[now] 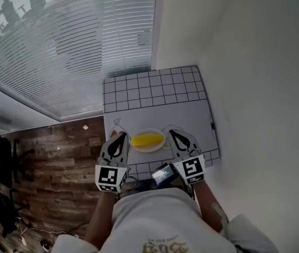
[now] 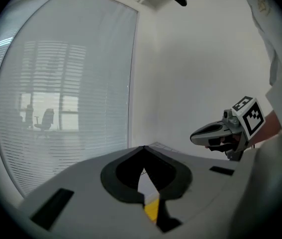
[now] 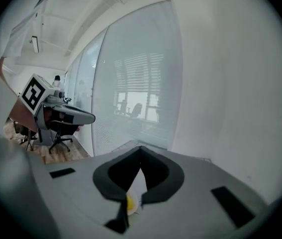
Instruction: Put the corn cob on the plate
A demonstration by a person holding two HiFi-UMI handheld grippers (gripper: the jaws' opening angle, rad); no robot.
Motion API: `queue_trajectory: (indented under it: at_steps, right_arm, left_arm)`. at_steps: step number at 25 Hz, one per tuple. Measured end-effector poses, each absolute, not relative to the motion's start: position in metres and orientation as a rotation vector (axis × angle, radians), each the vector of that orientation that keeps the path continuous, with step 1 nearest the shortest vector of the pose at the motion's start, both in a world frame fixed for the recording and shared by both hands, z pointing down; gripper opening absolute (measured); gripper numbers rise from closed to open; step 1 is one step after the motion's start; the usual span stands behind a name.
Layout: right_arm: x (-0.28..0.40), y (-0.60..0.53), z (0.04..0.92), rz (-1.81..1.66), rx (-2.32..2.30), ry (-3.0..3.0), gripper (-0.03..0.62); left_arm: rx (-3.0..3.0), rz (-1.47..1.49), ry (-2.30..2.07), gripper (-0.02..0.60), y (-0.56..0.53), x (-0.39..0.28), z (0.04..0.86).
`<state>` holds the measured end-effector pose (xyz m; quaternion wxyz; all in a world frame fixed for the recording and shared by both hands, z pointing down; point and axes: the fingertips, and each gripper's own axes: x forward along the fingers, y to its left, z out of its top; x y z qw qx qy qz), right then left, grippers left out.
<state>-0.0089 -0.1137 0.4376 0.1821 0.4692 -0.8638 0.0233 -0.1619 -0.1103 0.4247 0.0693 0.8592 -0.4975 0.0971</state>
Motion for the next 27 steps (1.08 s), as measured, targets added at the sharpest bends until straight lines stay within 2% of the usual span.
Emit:
queue_trajectory:
  at_steps: [27]
  right_arm:
    - [-0.004, -0.105, 0.451, 0.131, 1.327, -2.411, 0.006]
  left_arm:
    - [2.634, 0.366, -1.472, 0.008, -0.112, -0.163, 0.429]
